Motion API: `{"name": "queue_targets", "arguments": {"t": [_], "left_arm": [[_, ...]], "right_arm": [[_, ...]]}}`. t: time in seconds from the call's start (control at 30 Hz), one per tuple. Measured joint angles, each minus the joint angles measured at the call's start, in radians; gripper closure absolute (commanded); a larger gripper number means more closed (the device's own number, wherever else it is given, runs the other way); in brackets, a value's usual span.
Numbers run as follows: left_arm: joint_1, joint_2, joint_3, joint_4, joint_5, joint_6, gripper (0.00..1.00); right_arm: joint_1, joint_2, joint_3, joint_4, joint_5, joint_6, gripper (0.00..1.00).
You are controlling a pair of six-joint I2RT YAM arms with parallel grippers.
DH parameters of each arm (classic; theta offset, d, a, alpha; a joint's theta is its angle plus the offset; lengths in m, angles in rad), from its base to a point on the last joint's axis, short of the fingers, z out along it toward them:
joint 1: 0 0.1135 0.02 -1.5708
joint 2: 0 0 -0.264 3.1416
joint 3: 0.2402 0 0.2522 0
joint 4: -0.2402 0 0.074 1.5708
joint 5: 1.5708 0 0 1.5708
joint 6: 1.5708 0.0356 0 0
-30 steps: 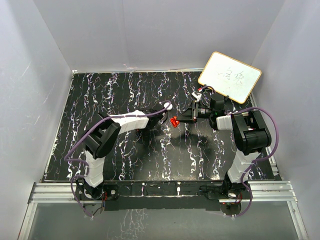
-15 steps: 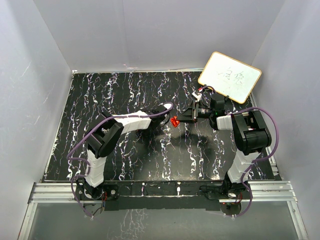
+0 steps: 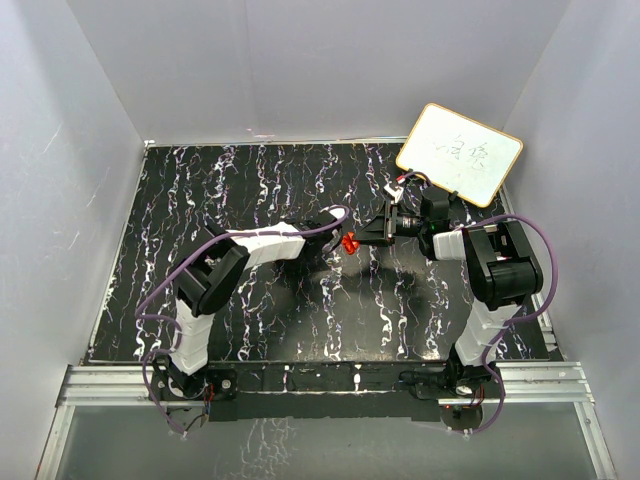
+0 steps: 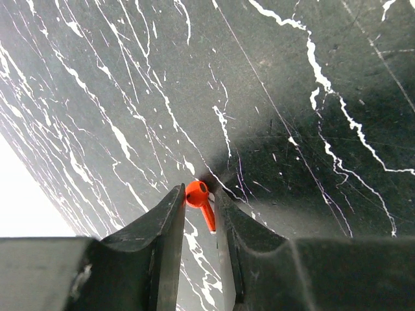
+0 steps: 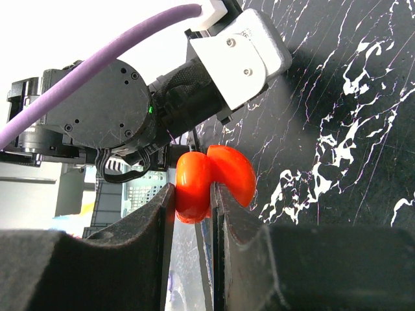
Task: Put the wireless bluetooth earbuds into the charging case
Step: Adjust the earbud at the center of the board.
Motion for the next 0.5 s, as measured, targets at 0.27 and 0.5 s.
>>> {"name": "queue_targets", "arguments": {"t": [0.27,0.5], "left_arm": [[-0.003,0.008,0.011,-0.005,-0.008,0.003,0.75],[-0.008,0.011,0.034,-0.015,-0.008,0.001,0.75]], "right_arm": [[0.000,0.000,0.000,0.000,0.000,0.000,1.00],[0.000,0.000,0.000,0.000,0.000,0.000,1.00]]}}
